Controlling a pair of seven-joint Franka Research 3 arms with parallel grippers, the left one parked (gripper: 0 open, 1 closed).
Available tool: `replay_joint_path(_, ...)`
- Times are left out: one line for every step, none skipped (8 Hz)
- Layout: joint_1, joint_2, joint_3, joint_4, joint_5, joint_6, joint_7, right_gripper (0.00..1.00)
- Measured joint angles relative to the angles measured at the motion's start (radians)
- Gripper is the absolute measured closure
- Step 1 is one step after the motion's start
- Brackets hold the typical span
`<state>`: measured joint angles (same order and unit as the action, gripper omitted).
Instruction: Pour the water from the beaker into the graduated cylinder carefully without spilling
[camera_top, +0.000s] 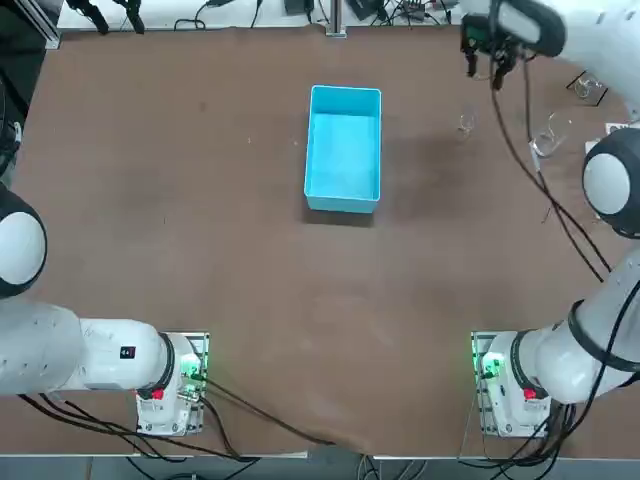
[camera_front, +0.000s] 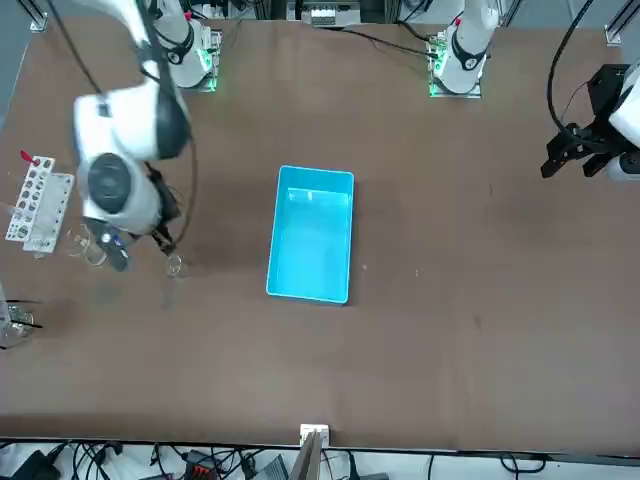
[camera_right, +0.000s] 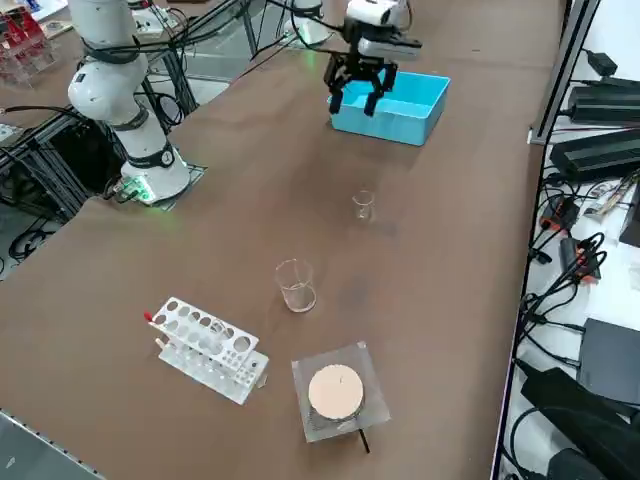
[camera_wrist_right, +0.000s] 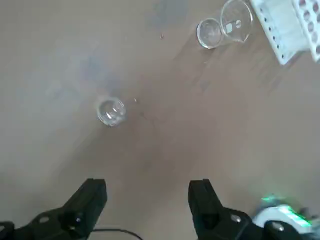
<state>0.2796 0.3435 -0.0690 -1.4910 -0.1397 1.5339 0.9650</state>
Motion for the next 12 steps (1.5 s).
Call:
replay_joint_path(-0.044,-0.014,-0.001,0.041,0.03,-0.077,-0.15,0.0)
replay_joint_path(-0.081,-0.024,-0.001,0.076,0.053,-0.132,-0.276,0.0)
replay_joint_path(-0.123,-0.037,-0.001,0.098,0.09,-0.158,-0.401,0.0)
replay_joint_path(-0.17,-0.059,0.001,0.103,0.134,-0.168,-0.528,0.0)
replay_joint_path(-0.211,-0.087,0.001,0.101,0.161,-0.176,-0.664,0.0)
replay_joint_path(-0.24,-0.119,0.002,0.089,0.169,-0.18,-0.799,0.0)
replay_joint_path(-0.257,-0.159,0.002,0.067,0.17,-0.173,-0.911,0.0)
replay_joint_path(-0.262,-0.21,0.003,0.03,0.17,-0.129,-0.971,0.0)
replay_joint_path(-0.262,-0.273,0.007,-0.031,0.169,-0.043,-0.988,0.0)
replay_joint_path(-0.262,-0.331,0.013,-0.099,0.169,0.029,-0.992,0.0)
replay_joint_path(-0.261,-0.367,0.018,-0.148,0.163,0.057,-0.994,0.0)
replay_joint_path(-0.261,-0.382,0.022,-0.174,0.139,0.063,-1.002,0.0)
